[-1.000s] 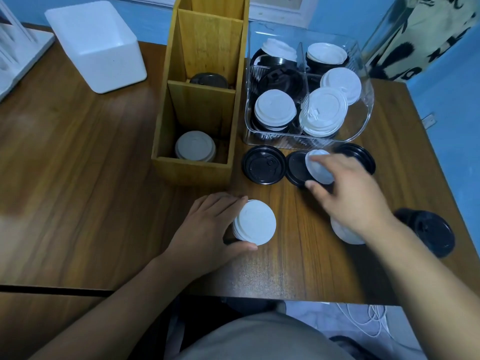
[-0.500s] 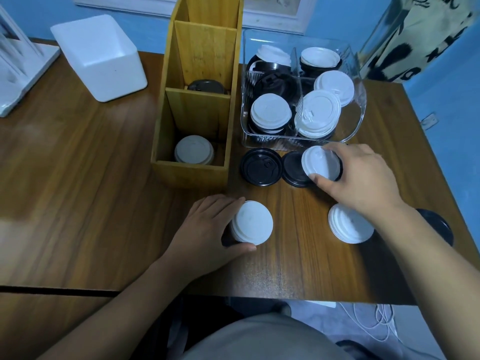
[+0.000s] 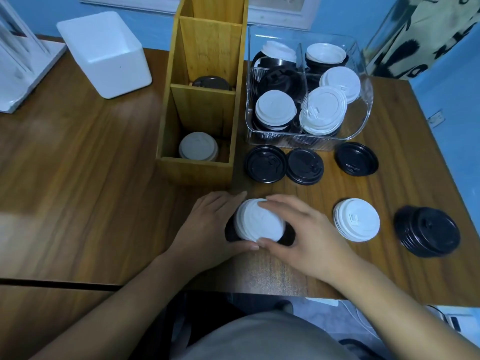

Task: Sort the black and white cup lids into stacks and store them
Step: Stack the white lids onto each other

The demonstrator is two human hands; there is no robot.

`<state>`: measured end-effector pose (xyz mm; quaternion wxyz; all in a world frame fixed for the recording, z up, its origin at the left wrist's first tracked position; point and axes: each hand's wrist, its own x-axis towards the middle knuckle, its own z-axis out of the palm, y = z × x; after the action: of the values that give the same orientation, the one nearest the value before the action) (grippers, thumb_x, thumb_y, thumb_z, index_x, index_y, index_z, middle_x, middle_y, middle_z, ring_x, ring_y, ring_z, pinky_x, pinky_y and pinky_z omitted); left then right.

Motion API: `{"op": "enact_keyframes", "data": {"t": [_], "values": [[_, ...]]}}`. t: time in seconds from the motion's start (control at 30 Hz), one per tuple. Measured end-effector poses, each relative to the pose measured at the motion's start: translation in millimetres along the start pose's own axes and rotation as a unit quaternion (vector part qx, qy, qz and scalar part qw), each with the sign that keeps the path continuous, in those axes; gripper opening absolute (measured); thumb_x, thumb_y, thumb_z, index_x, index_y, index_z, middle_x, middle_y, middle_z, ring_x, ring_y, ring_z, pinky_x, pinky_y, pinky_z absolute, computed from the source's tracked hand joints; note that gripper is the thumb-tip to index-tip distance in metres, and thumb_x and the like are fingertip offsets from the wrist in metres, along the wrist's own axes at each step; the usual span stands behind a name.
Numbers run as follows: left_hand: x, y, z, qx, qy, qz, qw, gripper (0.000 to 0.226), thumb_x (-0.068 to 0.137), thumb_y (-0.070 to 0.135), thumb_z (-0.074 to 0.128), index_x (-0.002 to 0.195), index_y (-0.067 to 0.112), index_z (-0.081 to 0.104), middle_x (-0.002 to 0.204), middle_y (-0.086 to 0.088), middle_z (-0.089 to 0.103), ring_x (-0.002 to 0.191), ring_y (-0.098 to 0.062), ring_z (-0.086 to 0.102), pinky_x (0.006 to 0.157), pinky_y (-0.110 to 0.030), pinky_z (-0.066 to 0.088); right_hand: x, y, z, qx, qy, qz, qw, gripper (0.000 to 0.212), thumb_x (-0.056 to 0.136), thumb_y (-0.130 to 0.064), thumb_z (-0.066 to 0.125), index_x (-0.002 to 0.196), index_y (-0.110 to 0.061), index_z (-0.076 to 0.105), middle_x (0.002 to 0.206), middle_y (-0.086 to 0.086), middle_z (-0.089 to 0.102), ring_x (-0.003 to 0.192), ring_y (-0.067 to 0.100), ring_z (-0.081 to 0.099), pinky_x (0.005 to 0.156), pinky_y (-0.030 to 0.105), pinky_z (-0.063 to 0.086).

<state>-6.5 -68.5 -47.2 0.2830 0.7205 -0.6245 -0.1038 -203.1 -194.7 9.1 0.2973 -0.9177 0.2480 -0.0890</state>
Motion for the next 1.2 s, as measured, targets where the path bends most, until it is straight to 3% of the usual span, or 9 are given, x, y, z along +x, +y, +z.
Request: {"op": "enact_keyframes", "data": {"t": [0.1, 0.27, 0.43, 0.73, 0.9, 1.0, 1.1, 1.17, 1.2], "values": [[-1.3, -0.3, 0.5, -0.007, -0.010, -0.006, 1.000, 0.109, 0.071, 0.078, 0.069, 0.155, 0.016, 0.038, 0.138, 0.006, 0.060, 0.131, -0.014, 0.048, 0.113, -0.032, 0.032, 5.1, -2.1, 5.3, -0.027, -0.011, -0.019, 0.999, 0.064, 0.081, -0.052, 0.072, 0.140, -0.035, 0.054, 0.142, -0.016, 0.046, 0.123, 0.008, 0.056, 0.094, 0.042, 0.054], [-2.3, -1.9, 3.9, -0.009, 0.023, 0.013, 1.000, 0.095, 0.072, 0.074, 0.071, 0.143, 0.014, 0.052, 0.134, 0.000, 0.064, 0.126, -0.018, 0.052, 0.107, -0.041, 0.042, 14.5, -2.8, 7.2, -0.025, -0.040, -0.009, 0.999, 0.065, 0.082, -0.062, 0.062, 0.141, -0.037, 0.054, 0.142, -0.019, 0.043, 0.125, 0.009, 0.053, 0.098, 0.042, 0.051], [-2.0, -1.4, 4.0, -0.023, 0.023, 0.011, 0.999, 0.091, 0.070, 0.072, 0.072, 0.140, 0.016, 0.054, 0.128, 0.004, 0.066, 0.124, -0.015, 0.051, 0.107, -0.035, 0.038, 16.7, -7.9, 13.4, -0.016, -0.013, -0.003, 1.000, 0.057, 0.085, -0.063, 0.061, 0.134, -0.033, 0.060, 0.138, -0.020, 0.047, 0.124, 0.008, 0.054, 0.096, 0.040, 0.051], [-4.5, -1.9, 3.4, -0.025, 0.016, 0.016, 0.999, 0.084, 0.073, 0.064, 0.075, 0.139, 0.016, 0.057, 0.130, 0.005, 0.063, 0.127, -0.016, 0.051, 0.110, -0.038, 0.038, 21.1, -19.2, 16.2, -0.084, -0.037, 0.033, 0.995, 0.059, 0.083, -0.061, 0.067, 0.135, -0.039, 0.049, 0.131, -0.021, 0.043, 0.120, 0.012, 0.052, 0.085, 0.041, 0.055], [-2.9, -2.0, 2.5, -0.016, 0.009, 0.017, 1.000, 0.087, 0.074, 0.072, 0.070, 0.138, 0.014, 0.058, 0.131, 0.004, 0.064, 0.125, -0.018, 0.053, 0.109, -0.037, 0.040, 7.4, -8.9, 2.3, 0.004, 0.014, 0.008, 1.000, 0.058, 0.088, -0.058, 0.064, 0.139, -0.032, 0.053, 0.142, -0.017, 0.049, 0.131, 0.009, 0.046, 0.107, 0.037, 0.044], [-2.1, 1.2, 0.2, 0.010, 0.001, 0.003, 1.000, 0.089, 0.073, 0.077, 0.066, 0.141, 0.019, 0.054, 0.135, 0.005, 0.061, 0.128, -0.015, 0.050, 0.111, -0.034, 0.038, -14.9, 17.9, -34.5, -0.089, 0.059, 0.000, 0.994, 0.058, 0.090, -0.046, 0.067, 0.142, -0.026, 0.052, 0.149, -0.006, 0.046, 0.142, 0.015, 0.038, 0.116, 0.039, 0.037], [2.7, 11.8, 2.9, 0.018, 0.000, -0.007, 1.000, 0.086, 0.072, 0.076, 0.067, 0.139, 0.023, 0.053, 0.134, 0.006, 0.060, 0.129, -0.016, 0.048, 0.110, -0.038, 0.039, -34.4, 50.9, -81.7, -0.230, -0.049, 0.064, 0.970, 0.082, 0.082, -0.049, 0.074, 0.152, -0.036, 0.033, 0.161, -0.004, 0.030, 0.149, 0.022, 0.027, 0.123, 0.045, 0.026], [8.7, 24.5, 9.0, 0.019, -0.005, -0.011, 1.000, 0.086, 0.071, 0.075, 0.068, 0.138, 0.025, 0.052, 0.134, 0.007, 0.059, 0.129, -0.016, 0.047, 0.109, -0.040, 0.040, -41.8, 66.9, -101.0, -0.285, -0.130, 0.110, 0.943, 0.095, 0.081, -0.053, 0.075, 0.156, -0.042, 0.017, 0.164, -0.007, 0.021, 0.150, 0.021, 0.026, 0.125, 0.039, 0.015], [11.5, 31.7, 13.0, 0.017, -0.006, -0.013, 1.000, 0.085, 0.070, 0.075, 0.069, 0.138, 0.026, 0.051, 0.133, 0.007, 0.059, 0.129, -0.016, 0.046, 0.107, -0.040, 0.040, -44.2, 71.4, -105.3, -0.295, -0.149, 0.127, 0.935, 0.097, 0.083, -0.053, 0.073, 0.157, -0.043, 0.012, 0.164, -0.008, 0.022, 0.148, 0.021, 0.029, 0.123, 0.036, 0.016]]}}
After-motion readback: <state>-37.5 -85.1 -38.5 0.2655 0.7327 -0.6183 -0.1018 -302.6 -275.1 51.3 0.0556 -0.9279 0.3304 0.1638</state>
